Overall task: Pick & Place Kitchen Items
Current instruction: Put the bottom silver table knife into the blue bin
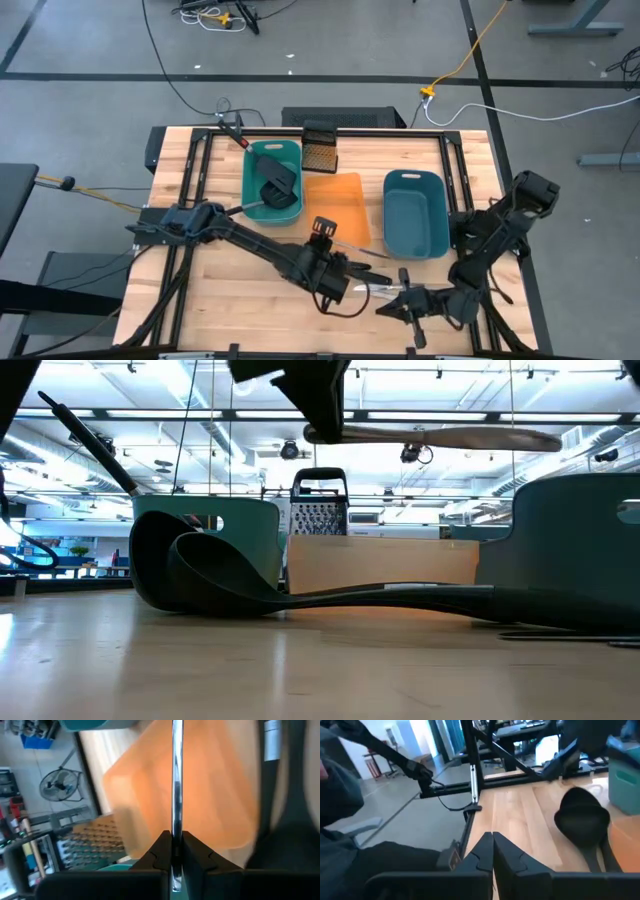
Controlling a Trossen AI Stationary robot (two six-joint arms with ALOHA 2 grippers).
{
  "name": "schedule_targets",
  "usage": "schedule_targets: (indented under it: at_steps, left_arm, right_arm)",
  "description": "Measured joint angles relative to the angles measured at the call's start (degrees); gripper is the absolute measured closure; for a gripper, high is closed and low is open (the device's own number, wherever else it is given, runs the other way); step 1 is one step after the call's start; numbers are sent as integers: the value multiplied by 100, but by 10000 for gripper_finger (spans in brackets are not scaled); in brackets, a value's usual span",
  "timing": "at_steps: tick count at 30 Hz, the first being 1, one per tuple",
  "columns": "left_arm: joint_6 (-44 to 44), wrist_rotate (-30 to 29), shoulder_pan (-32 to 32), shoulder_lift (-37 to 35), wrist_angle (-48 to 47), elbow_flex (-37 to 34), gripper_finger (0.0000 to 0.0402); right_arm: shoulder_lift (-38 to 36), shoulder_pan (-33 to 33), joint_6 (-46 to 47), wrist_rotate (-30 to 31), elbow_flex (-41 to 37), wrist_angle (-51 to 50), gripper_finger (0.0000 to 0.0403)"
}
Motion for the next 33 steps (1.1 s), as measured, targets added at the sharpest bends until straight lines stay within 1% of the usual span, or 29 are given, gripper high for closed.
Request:
schedule_targets:
  at_steps: [2, 5, 7, 9, 11, 14, 17, 19, 20, 22, 26, 30, 33]
  left_arm:
    - [117, -136, 79, 0, 18, 64, 377]
    - [301, -390, 214, 0, -1, 187, 377]
    - [520, -565, 355, 0, 31, 310, 377]
    - [853, -861, 542, 0, 145, 437, 377]
    - [1320, -1164, 756, 0, 334, 525, 377]
    - [2215, -1532, 1123, -2, 871, 572, 377]
    - [3180, -1498, 1510, -2, 1552, 572, 377]
    - [3767, -1303, 1748, -2, 2051, 572, 377]
    - [4084, -1146, 1865, -2, 2307, 572, 377]
    - [4705, -853, 2051, -2, 2764, 572, 377]
    - [5881, -597, 2309, -2, 3522, 572, 377]
    - [6701, -404, 2501, -2, 3877, 572, 377]
    - [7098, -300, 2650, 53, 4226, 489, 377]
  right_arm:
    - [162, -6, -277, -201, -174, 380, 398]
    - [376, 16, -712, -458, -218, 800, 398]
    - [443, 16, -889, -736, -221, 992, 398]
    - [456, 18, -998, -984, -219, 1184, 398]
    - [456, 38, -1165, -950, -215, 1396, 397]
    - [398, 80, -1640, -984, -92, 1620, 395]
    - [259, 202, -2053, -1034, 43, 1623, 394]
    - [165, 351, -2390, -1132, 109, 1635, 394]
    - [123, 456, -2539, -1050, 118, 1651, 394]
    - [85, 673, -2829, -698, 118, 1800, 395]
    - [47, 1022, -3452, -224, 118, 2265, 396]
    - [41, 1197, -3842, 305, 118, 2667, 394]
    - [41, 1250, -4027, 576, 118, 2784, 394]
